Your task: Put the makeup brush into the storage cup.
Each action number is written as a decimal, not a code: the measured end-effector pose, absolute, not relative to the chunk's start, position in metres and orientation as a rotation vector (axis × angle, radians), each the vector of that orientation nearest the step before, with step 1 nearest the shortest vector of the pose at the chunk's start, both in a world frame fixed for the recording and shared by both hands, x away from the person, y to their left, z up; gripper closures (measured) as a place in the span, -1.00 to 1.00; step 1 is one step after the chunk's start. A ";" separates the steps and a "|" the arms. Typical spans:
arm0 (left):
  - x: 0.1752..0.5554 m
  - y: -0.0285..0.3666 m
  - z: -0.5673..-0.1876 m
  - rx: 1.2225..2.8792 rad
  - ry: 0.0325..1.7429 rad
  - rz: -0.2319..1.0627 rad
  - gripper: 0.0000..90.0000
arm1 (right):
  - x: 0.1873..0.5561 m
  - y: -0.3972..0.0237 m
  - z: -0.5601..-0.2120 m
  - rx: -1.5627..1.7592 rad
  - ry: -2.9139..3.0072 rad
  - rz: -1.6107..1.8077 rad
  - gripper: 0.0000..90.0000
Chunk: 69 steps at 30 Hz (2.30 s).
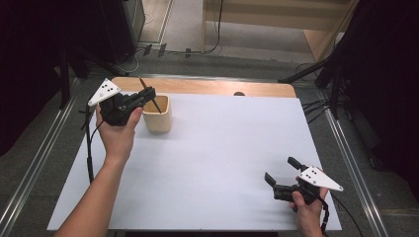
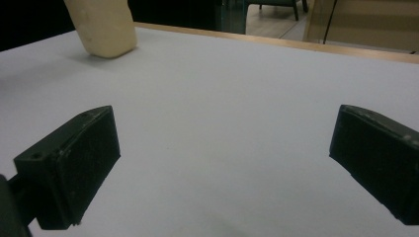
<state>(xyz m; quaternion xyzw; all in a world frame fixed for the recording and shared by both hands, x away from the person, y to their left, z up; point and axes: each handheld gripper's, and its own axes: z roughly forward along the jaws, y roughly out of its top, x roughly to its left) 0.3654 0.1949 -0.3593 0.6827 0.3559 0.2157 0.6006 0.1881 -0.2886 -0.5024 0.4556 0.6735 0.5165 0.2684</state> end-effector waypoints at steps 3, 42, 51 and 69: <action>0.371 0.195 -0.361 1.574 0.837 0.529 0.87 | 0.188 -0.289 -0.502 1.231 1.809 1.394 -1.00; 0.405 0.196 -0.429 1.654 0.989 0.491 0.86 | 0.189 -0.288 -0.504 1.243 1.815 1.383 -1.00; 0.399 0.206 -0.428 1.576 1.020 0.443 -0.11 | 0.188 -0.288 -0.503 1.241 1.805 1.369 -1.00; 0.355 0.221 -0.435 1.603 0.929 0.461 -1.00 | 0.189 -0.289 -0.503 1.240 1.799 1.368 -1.00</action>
